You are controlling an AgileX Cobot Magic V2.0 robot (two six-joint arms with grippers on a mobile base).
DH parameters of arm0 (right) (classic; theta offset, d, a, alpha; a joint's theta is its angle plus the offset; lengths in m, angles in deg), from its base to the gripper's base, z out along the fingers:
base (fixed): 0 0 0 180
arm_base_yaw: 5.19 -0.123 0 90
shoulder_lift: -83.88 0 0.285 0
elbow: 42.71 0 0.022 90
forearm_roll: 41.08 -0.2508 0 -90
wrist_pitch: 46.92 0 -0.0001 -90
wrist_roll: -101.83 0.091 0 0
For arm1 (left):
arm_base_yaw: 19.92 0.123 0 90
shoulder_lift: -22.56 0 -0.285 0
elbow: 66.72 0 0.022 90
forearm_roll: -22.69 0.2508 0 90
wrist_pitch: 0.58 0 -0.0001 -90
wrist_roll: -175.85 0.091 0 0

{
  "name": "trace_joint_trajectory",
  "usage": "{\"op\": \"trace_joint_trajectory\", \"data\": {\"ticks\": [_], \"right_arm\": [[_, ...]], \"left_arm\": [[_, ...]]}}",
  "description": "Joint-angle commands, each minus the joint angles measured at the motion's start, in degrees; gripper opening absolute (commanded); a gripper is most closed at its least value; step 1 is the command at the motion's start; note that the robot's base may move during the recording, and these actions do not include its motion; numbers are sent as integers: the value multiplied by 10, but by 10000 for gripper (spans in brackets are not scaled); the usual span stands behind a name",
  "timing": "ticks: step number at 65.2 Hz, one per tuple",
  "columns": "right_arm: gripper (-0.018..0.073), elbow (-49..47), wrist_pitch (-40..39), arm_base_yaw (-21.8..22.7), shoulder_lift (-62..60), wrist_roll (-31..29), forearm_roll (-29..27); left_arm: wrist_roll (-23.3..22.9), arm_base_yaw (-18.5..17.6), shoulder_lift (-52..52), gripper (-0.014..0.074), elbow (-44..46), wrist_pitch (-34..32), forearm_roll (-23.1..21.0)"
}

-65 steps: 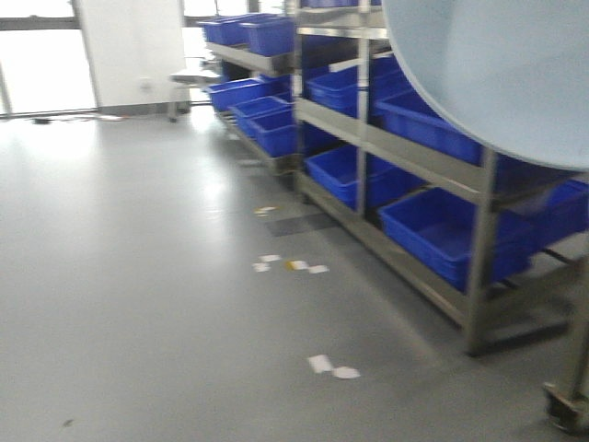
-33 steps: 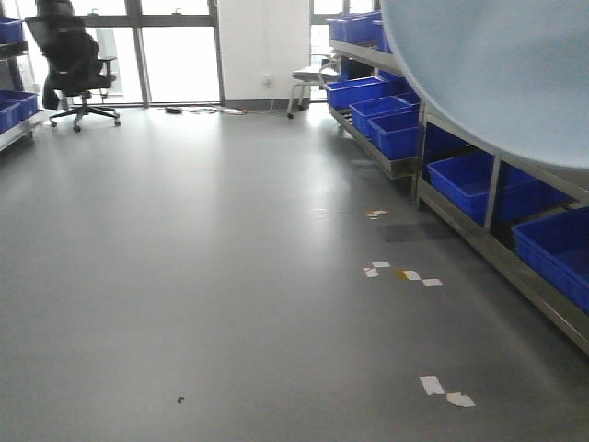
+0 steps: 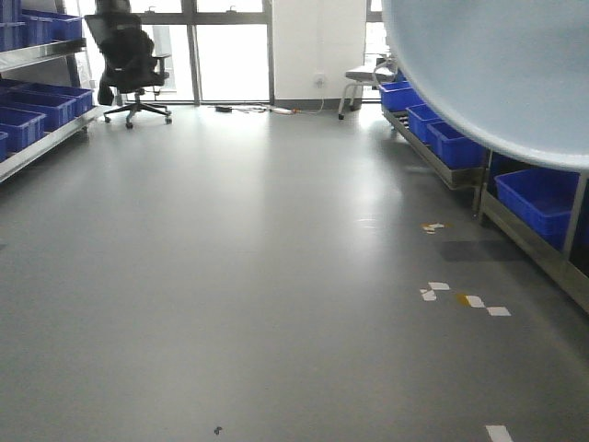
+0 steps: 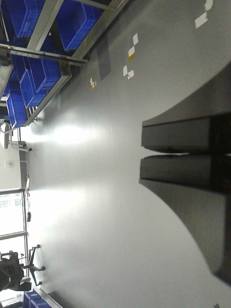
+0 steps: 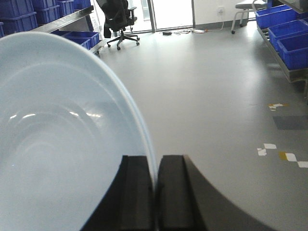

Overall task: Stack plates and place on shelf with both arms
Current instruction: 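Drive the base to the shelf of blue bins holding the plates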

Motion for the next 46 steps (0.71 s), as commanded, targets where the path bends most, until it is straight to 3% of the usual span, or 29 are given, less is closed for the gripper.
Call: {"op": "trace_joint_trajectory", "data": {"ticks": [1,46], "right_arm": [[53,-18,-61,-1,0,1,-1],[53,-18,-61,-1,0,1,-1]], "left_arm": [[-5,1,-3,82,18,-49,-5],[-5,1,-3,82,18,-49,-5]]}}
